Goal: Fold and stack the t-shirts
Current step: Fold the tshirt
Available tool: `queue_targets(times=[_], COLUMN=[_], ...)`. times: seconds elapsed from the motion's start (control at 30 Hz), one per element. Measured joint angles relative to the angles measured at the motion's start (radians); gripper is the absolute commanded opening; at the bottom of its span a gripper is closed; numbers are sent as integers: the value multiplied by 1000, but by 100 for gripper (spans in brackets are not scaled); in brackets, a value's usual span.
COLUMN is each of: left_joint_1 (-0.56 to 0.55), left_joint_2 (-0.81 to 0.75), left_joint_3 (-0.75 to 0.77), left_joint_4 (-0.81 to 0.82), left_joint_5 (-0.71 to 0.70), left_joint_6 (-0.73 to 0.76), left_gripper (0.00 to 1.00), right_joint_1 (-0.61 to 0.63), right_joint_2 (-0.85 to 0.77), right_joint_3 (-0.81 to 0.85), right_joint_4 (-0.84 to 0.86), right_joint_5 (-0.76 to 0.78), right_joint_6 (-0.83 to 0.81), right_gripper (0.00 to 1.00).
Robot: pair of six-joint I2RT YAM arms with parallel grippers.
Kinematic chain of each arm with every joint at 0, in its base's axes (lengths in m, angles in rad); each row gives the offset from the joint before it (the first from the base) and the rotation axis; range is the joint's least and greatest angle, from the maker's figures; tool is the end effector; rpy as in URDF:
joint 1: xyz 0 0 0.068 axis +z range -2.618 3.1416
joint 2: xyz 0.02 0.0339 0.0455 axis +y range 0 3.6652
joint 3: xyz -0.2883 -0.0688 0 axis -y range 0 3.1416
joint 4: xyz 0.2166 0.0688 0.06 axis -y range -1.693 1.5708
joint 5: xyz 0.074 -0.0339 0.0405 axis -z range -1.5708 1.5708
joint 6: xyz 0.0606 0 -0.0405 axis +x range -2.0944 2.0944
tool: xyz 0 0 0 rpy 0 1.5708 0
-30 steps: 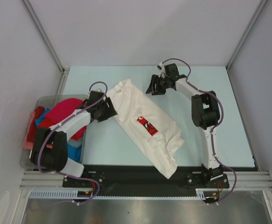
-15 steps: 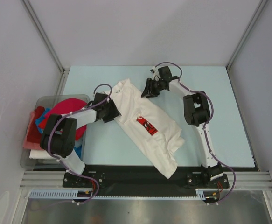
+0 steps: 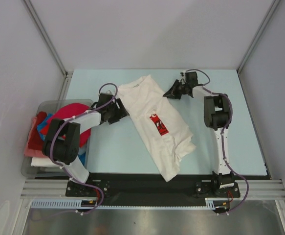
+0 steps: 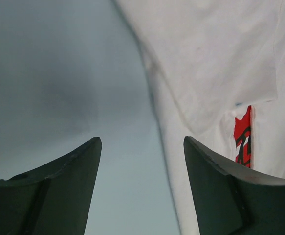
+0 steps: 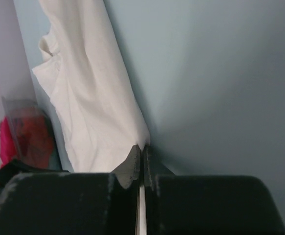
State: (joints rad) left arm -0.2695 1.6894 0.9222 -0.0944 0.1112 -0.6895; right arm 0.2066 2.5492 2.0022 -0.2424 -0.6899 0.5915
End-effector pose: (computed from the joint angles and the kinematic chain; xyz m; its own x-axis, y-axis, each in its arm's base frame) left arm 0.3251 -0.0968 0.1908 -0.7770 -0.4413 -0.4489 -0.2074 0.8528 -0.4793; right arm 0.5406 0.1527 0.1273 -0.9096 0.2488 -0.3327 -0.1081 0.6315 0.7678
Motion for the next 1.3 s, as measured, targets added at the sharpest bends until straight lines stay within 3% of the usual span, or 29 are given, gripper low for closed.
queue_targets(times=[0.1,0.13,0.17,0.27,0.5,0.77,1.07,1.3], left_joint_1=[-3,-6,-11,-30,-129,-333,-419,-466], left_joint_2=[-14,-19,-25,-39,-85,-150,-134,-82], left_joint_3=[18,23,27,40,44,-25,-90,-132], left_joint_4=[-1,-4,-8,-22,-71,-45,-12,80], left_joint_5=[17,19,21,27,33,68,85,133], left_joint_6=[11,16,20,29,47,16,-28,-71], left_gripper=[75,75,75,75,74,70,67,63], right_joint_1=[-94,-128,-156,-218,-185,-171,-150,-20], right_joint_2=[-106,-139,-168,-225,-375,-663,-913,-1073], right_joint_3=[-220,-284,-336,-413,-597,-868,-1140,-1278], right_joint_4=[157,196,227,275,310,162,39,-16], right_joint_5=[43,56,78,139,238,373,484,591], right_joint_6=[100,134,154,190,163,45,-1,47], right_gripper=[1,6,20,50,53,55,57,56])
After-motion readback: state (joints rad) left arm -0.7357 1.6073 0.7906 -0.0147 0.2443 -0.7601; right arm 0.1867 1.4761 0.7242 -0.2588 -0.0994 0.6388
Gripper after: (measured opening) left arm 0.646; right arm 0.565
